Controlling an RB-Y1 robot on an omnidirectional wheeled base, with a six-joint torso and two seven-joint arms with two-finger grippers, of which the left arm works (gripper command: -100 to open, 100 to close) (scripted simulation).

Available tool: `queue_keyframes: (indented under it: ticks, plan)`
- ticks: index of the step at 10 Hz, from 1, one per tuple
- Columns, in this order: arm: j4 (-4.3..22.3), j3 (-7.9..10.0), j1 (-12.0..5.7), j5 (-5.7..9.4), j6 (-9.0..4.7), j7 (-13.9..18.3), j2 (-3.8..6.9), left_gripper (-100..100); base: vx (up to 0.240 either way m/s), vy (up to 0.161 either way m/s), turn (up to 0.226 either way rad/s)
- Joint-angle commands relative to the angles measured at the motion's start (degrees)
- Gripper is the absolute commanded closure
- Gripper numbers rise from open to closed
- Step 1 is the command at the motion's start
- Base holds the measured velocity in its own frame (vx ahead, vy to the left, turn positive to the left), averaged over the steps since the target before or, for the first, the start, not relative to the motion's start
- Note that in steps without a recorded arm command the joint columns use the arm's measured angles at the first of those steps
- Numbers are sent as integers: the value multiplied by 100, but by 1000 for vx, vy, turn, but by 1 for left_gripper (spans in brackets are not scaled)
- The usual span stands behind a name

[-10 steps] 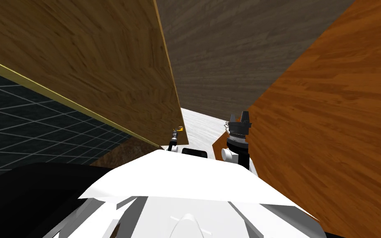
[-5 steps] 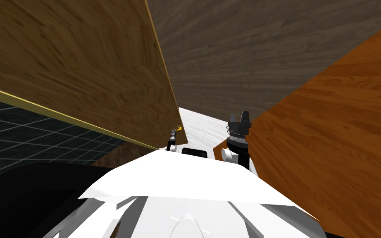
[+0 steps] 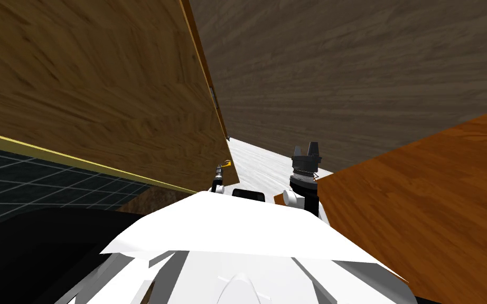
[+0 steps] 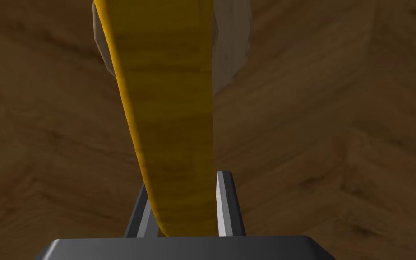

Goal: Push the door open

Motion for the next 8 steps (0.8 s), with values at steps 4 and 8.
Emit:
queue_keyframes:
  ticks: [4,8]
  plan:
    - [-114,374,24,164,-9,-131,-18,100,166,-38,74]
    - [-127,621,24,281,-18,-233,-191,100,209,-30,72]
